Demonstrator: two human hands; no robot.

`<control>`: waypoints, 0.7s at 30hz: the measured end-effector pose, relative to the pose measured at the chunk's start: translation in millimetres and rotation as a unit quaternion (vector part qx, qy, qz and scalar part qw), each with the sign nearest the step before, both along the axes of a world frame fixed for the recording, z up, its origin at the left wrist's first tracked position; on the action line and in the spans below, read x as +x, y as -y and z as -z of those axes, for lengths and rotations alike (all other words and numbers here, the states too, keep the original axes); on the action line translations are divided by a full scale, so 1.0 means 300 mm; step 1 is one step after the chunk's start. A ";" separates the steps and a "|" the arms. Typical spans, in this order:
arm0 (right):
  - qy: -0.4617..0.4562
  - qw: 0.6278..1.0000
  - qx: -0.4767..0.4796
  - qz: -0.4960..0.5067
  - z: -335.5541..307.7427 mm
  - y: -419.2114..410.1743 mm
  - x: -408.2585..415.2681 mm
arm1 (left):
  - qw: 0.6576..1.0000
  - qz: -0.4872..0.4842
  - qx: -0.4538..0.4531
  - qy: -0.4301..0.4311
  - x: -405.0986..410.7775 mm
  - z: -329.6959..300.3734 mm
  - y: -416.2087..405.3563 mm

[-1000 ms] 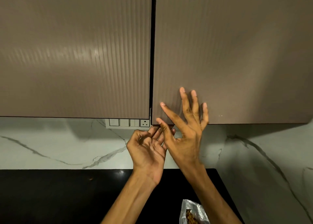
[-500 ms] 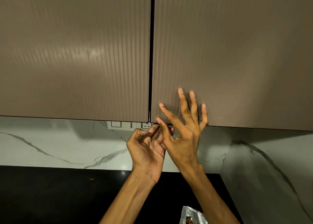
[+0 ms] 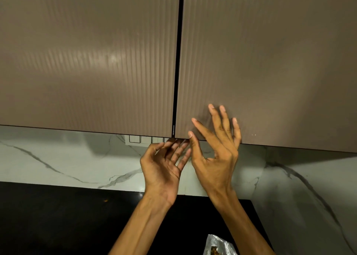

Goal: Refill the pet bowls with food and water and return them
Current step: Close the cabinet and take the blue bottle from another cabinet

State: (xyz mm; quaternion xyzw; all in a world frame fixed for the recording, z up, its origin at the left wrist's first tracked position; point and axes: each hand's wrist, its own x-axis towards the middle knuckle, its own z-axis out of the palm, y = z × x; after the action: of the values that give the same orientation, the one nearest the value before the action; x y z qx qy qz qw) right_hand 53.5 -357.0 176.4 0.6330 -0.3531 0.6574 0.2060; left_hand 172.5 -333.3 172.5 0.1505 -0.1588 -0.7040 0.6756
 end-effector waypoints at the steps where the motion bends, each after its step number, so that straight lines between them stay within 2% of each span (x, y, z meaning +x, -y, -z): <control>1: 0.013 1.000 -0.005 -0.008 -0.001 -0.006 0.000 | 1.000 -0.009 0.002 -0.002 0.017 0.001 0.008; 6: 0.057 0.996 -0.018 -0.062 -0.006 -0.033 0.016 | 0.998 -0.052 -0.013 -0.023 0.095 -0.022 0.046; 21: 0.069 0.988 0.035 -0.132 0.021 -0.025 0.137 | 0.995 -0.101 -0.019 -0.011 0.154 -0.035 0.041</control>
State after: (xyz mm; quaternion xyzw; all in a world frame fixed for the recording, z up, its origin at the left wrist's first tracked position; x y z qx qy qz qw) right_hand 94.5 -349.6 170.2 0.6342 -0.3030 0.7078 0.0706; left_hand 218.6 -345.6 182.9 0.1451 -0.1483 -0.6310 0.7475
